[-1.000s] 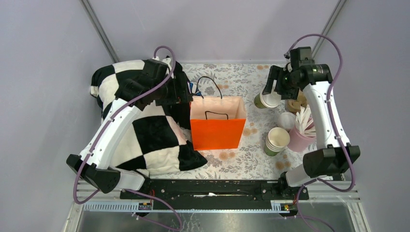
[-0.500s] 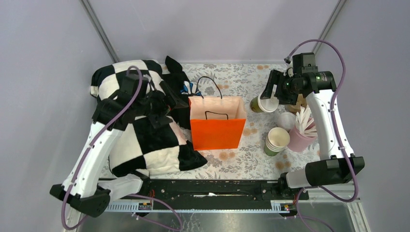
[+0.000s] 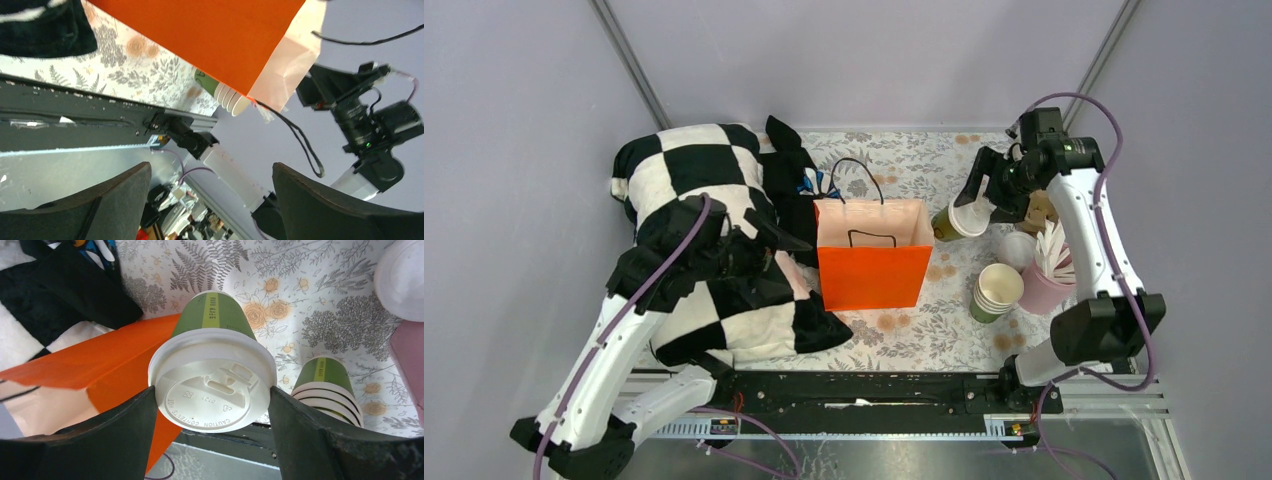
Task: Pack the takeout coffee
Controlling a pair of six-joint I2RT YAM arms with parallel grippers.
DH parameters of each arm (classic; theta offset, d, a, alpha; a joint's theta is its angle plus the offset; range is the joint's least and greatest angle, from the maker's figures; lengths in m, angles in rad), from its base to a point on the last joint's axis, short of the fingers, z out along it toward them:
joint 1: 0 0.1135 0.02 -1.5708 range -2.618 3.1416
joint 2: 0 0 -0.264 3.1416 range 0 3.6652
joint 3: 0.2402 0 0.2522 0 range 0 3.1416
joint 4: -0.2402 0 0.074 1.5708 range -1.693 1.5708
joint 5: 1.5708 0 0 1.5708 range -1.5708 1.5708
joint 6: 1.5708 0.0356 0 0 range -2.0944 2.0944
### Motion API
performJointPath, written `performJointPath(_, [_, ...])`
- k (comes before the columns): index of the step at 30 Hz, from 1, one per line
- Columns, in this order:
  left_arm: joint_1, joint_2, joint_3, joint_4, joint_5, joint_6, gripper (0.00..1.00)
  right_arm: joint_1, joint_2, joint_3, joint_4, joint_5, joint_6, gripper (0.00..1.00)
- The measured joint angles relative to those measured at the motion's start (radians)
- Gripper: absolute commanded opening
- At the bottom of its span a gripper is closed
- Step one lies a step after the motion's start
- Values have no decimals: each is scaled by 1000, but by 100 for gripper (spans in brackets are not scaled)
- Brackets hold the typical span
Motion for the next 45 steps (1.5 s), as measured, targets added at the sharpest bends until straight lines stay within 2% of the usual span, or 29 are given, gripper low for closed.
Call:
performJointPath(3, [-77, 38, 13, 3, -13, -39, 91, -10, 58, 1, -6, -17, 14, 79])
performJointPath(8, [-288, 116, 42, 27, -89, -150, 90, -25, 123, 1, -14, -26, 18, 79])
performJointPath(12, [-381, 164, 74, 62, -138, -196, 89, -39, 148, -3, -23, -42, 17, 79])
performJointPath(22, [-432, 205, 75, 90, -304, -228, 78, -46, 149, -39, -5, -89, 16, 79])
performJointPath(31, [-433, 205, 105, 68, -420, -230, 72, -46, 120, -95, 30, -93, 11, 79])
performJointPath(35, [-433, 205, 105, 83, -466, -230, 76, -46, 115, -105, 32, -92, 2, 78])
performJointPath(39, [-433, 203, 106, 100, -470, -234, 75, -46, 109, -105, 35, -93, -6, 78])
performJointPath(42, [-433, 197, 113, 125, -455, -245, 86, -46, 105, -105, 40, -93, -9, 78])
performJointPath(45, [-433, 197, 161, 146, -444, -252, 87, -46, 103, -105, 48, -93, -13, 78])
